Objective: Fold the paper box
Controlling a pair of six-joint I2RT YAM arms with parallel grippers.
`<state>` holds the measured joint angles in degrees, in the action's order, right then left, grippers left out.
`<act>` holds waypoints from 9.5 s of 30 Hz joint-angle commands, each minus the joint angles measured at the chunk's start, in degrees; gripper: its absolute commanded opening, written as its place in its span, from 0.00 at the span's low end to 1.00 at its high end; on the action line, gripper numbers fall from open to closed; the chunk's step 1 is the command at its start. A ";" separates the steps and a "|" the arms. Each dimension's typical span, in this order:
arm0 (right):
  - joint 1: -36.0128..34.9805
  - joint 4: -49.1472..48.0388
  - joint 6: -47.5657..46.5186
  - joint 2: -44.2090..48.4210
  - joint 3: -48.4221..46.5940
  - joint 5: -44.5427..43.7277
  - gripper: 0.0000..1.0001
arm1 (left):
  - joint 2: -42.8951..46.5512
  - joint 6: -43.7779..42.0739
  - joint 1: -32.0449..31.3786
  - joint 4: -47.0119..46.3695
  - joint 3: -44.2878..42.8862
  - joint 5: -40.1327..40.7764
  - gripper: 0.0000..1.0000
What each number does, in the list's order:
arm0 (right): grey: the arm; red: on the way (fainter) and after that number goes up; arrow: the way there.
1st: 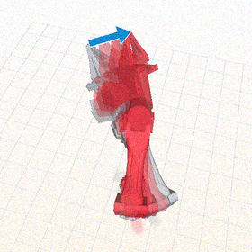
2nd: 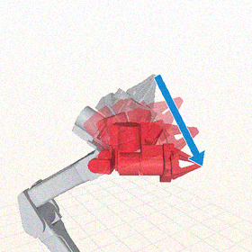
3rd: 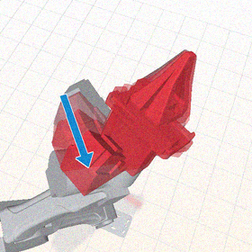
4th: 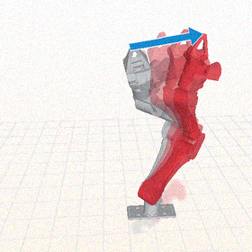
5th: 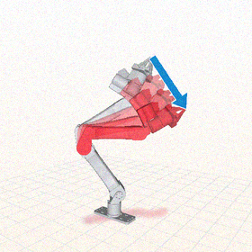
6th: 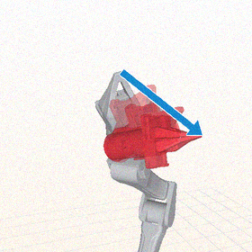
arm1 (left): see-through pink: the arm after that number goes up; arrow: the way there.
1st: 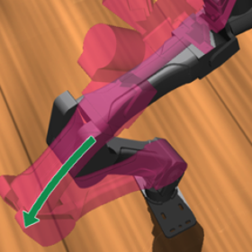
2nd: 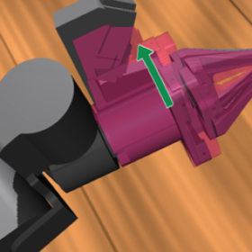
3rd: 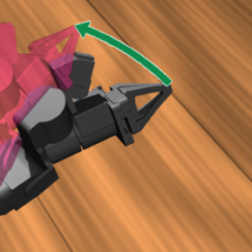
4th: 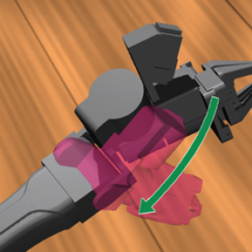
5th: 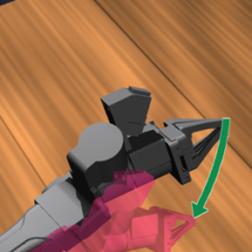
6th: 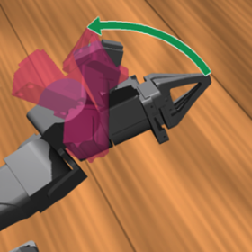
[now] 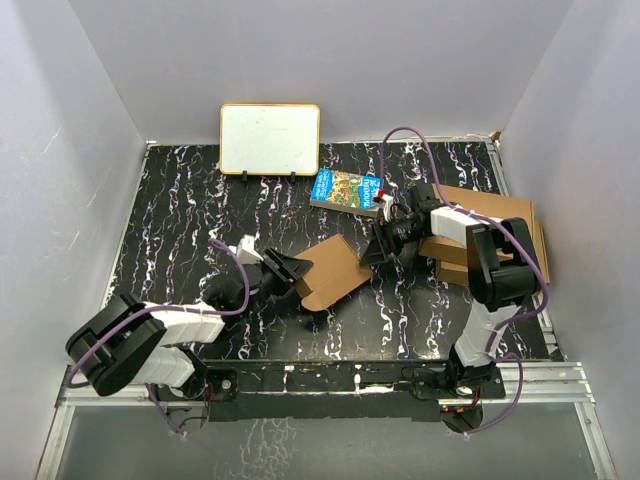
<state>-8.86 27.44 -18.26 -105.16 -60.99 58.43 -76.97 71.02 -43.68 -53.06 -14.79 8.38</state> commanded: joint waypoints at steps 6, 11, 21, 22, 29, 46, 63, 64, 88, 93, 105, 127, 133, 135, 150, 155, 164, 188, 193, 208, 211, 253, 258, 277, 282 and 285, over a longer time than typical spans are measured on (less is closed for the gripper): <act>0.14 2.63 -9.22 15.78 -2.55 2.47 0.78 | 9.81 5.48 3.98 15.80 -3.47 -2.21 0.29; -0.36 8.07 -25.76 22.61 -2.01 7.82 0.99 | 12.07 11.83 8.72 28.17 -9.48 -8.39 0.27; -11.41 -5.83 -38.90 32.06 4.90 -0.94 0.99 | 7.07 25.38 15.33 42.40 -19.61 -23.05 0.27; -13.33 -8.16 -38.20 32.38 5.61 -3.73 0.99 | 6.37 26.27 15.50 42.04 -19.97 -24.08 0.27; -20.61 -12.80 -39.21 32.29 7.19 -13.17 0.99 | 3.35 27.47 15.77 44.43 -24.08 -25.15 0.27; -31.57 -29.89 -36.83 29.03 14.61 -33.88 0.88 | 1.95 30.99 15.84 41.28 -23.46 -25.76 0.28; -32.05 -34.25 -33.82 28.56 16.35 -35.81 0.51 | 3.36 31.80 15.86 38.17 -21.70 -25.11 0.38; -32.08 -34.21 -33.43 28.61 16.34 -35.84 0.50 | 3.64 32.03 15.85 38.05 -21.48 -24.90 0.42; -18.64 -35.57 -3.69 28.37 12.66 -15.71 0.50 | 31.85 9.90 16.13 53.17 -16.80 -9.69 0.97; -13.95 -34.54 13.69 21.82 5.74 -4.88 0.50 | 37.04 -16.80 16.17 55.64 -15.69 -9.56 0.97; -16.83 -60.05 63.09 -2.69 -0.09 7.21 0.51 | 44.19 -25.78 16.17 67.23 -14.53 -7.64 0.97; -15.16 -29.21 37.08 -3.80 -4.85 -15.59 0.99 | 28.76 -20.41 16.17 59.80 -11.20 -11.03 0.96; -13.32 -24.53 20.09 4.47 -4.25 -20.38 0.99 | 28.40 -19.53 16.17 56.84 -9.52 -11.16 0.92; -13.37 -24.91 15.45 8.76 -2.21 -20.35 0.98 | 27.18 -19.64 16.22 55.21 -9.41 -11.55 0.91; -16.29 -24.01 13.35 5.89 5.89 -12.43 0.12 | 3.92 -20.50 16.87 41.30 -16.63 -16.43 0.88; -20.15 -24.41 13.83 3.20 5.74 -11.71 0.12 | -2.42 -23.17 17.28 42.33 -20.19 -16.67 0.82; -24.54 -23.78 12.46 1.45 5.12 -9.93 0.13 | -7.53 -31.80 19.47 47.74 -25.87 -16.56 0.76; -26.77 -18.02 -52.54 23.25 22.38 -8.21 0.76 | 18.74 -30.19 20.83 40.68 -9.66 -23.01 0.86; -31.99 -24.50 -51.85 20.83 24.61 -15.30 0.71 | 15.00 -29.10 20.83 41.01 -10.31 -22.71 0.85; -34.65 -30.52 -49.58 18.84 25.81 -22.00 0.49 | 3.96 -32.45 20.83 39.52 -12.89 -25.51 0.84; -34.67 -30.11 -49.23 19.16 25.65 -21.16 0.43 | 3.34 -33.21 20.83 40.24 -13.40 -25.24 0.84; -34.83 -19.80 -25.39 12.35 12.13 -18.00 0.10 | -1.17 -39.39 20.83 49.86 -21.07 -25.77 0.71; -34.90 -19.21 -24.39 11.91 12.07 -18.63 0.09 | -3.06 -39.71 20.83 50.31 -20.91 -25.10 0.70; -34.04 -17.51 -18.74 10.73 10.86 -18.81 0.08 | -3.09 -40.10 20.85 51.26 -20.95 -24.72 0.70; -33.97 -17.06 -18.22 10.82 10.86 -17.96 0.08 | -2.99 -40.00 20.85 51.42 -21.11 -24.74 0.70; -33.94 -16.90 -17.87 10.89 10.88 -17.86 0.08 | -2.88 -40.09 20.84 51.64 -21.16 -24.69 0.70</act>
<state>-43.03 10.52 -37.76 -94.24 -47.97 38.57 -79.85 32.12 -23.03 -4.21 -34.83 -17.21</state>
